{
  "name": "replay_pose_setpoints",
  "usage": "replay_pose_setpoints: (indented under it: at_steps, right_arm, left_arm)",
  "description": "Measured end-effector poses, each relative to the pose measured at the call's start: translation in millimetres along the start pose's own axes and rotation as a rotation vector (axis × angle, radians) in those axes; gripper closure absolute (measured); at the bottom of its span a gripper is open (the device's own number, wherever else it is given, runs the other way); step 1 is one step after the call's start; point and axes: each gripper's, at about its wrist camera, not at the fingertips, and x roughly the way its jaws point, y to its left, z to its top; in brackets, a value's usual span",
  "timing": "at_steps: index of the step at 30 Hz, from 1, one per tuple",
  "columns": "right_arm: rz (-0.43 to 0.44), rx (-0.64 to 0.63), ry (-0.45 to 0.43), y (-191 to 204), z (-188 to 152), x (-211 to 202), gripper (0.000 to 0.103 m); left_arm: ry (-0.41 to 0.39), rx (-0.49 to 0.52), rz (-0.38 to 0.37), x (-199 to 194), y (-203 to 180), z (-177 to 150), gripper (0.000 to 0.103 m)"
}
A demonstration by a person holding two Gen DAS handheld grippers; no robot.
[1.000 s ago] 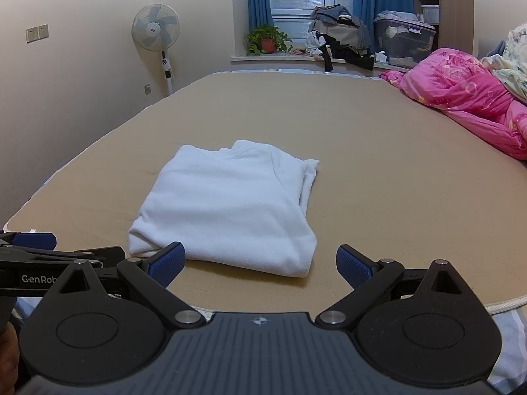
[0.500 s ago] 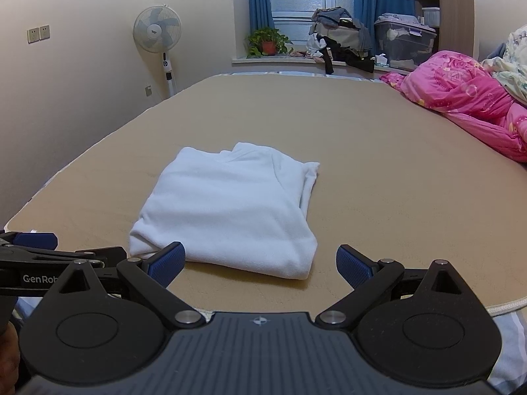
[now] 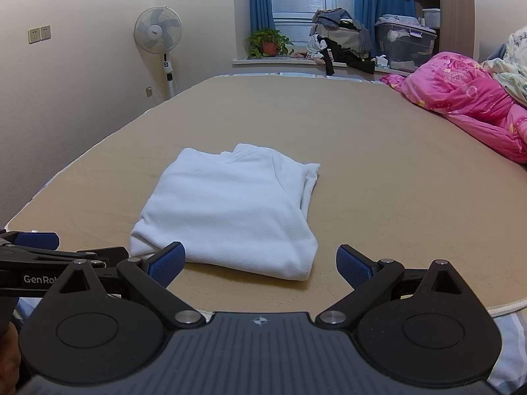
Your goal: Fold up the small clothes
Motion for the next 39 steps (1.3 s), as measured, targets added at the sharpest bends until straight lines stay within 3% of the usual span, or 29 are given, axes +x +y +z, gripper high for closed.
replay_pose_setpoints:
  at_steps: [39]
  right_arm:
    - [-0.002, 0.002, 0.001, 0.9, 0.9, 0.3, 0.005]
  left_arm:
    - [-0.013, 0.007, 0.005, 0.2, -1.4, 0.9, 0.000]
